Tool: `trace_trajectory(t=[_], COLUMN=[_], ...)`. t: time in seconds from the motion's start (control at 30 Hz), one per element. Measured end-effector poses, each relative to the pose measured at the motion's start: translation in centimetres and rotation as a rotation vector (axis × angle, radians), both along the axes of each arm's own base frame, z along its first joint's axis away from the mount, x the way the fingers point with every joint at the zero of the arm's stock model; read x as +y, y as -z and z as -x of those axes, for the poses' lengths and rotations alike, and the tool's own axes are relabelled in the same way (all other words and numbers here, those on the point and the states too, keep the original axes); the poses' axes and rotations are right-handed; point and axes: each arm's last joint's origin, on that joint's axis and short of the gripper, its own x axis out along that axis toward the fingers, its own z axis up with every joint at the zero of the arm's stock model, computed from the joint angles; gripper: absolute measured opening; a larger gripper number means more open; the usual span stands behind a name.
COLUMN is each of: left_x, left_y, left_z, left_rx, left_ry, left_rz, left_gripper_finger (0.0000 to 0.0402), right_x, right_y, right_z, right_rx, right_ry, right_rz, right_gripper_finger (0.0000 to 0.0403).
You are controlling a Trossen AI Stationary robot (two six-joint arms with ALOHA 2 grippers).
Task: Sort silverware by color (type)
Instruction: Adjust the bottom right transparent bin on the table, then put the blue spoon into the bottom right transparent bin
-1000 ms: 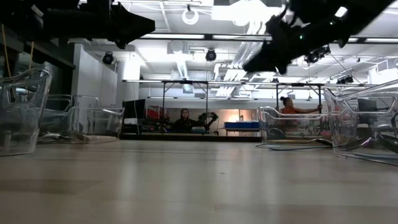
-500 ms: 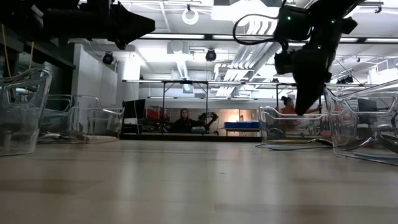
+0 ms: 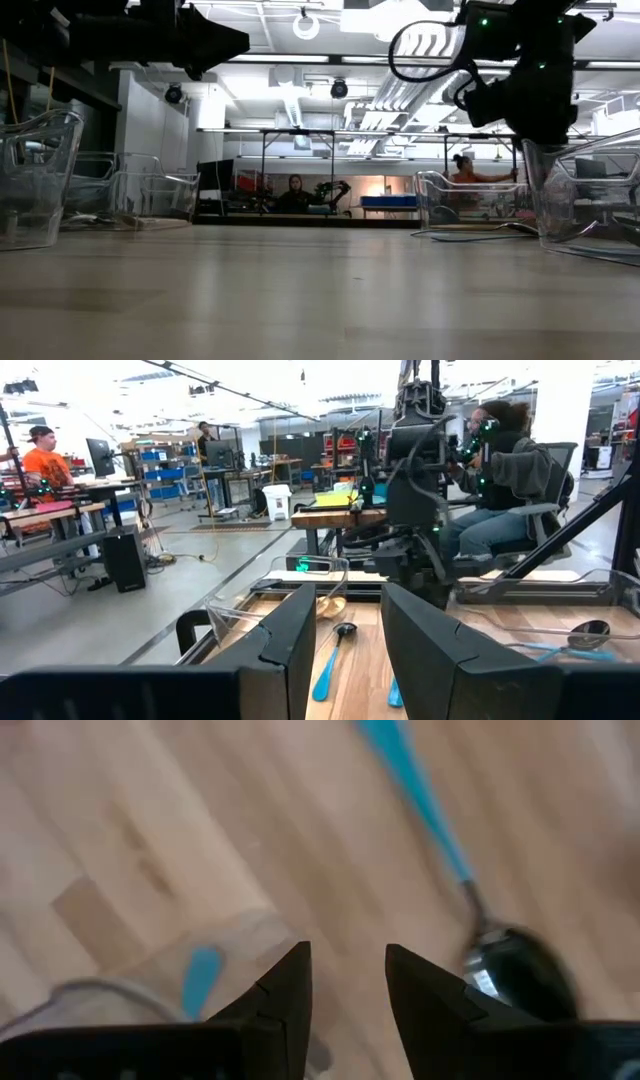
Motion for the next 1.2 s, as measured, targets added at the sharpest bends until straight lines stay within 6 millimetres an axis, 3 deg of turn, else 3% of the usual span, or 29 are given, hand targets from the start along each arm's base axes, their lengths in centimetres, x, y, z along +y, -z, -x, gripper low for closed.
trace_trajectory(t=[0.23, 0.33, 0.53, 0.7, 0.9, 1.2], left_x=[0.0, 0.0, 0.0, 0.0, 0.0, 0.0], left_y=[0.0, 0.0, -0.1, -0.1, -0.1, -0.1], left_z=[0.0, 0.0, 0.0, 0.0, 0.0, 0.0], left_rx=[-0.005, -0.005, -0.015, -0.018, -0.016, -0.013], left_ry=[0.003, 0.003, 0.003, 0.003, 0.003, 0.003], left_rz=[0.024, 0.024, 0.022, 0.020, 0.020, 0.023], left_gripper_finger=[0.0106, 0.0106, 0.0106, 0.0106, 0.0106, 0.0106], right_x=[2.3, 2.5, 1.8, 0.3, -1.1, -1.6], right_y=[0.0, 0.0, 0.4, 2.4, 4.1, 3.9], right_z=[-0.2, -0.3, -1.0, -1.7, -2.5, -2.9], right_rx=[-0.004, -0.014, -0.036, 0.074, 0.112, 0.065], right_ry=[-0.061, -0.049, -0.072, -0.100, -0.161, -0.171], right_rz=[-0.019, 0.054, 0.167, 0.182, 0.082, 0.048], right_gripper_finger=[0.0114, 0.0114, 0.0114, 0.0114, 0.0114, 0.0114])
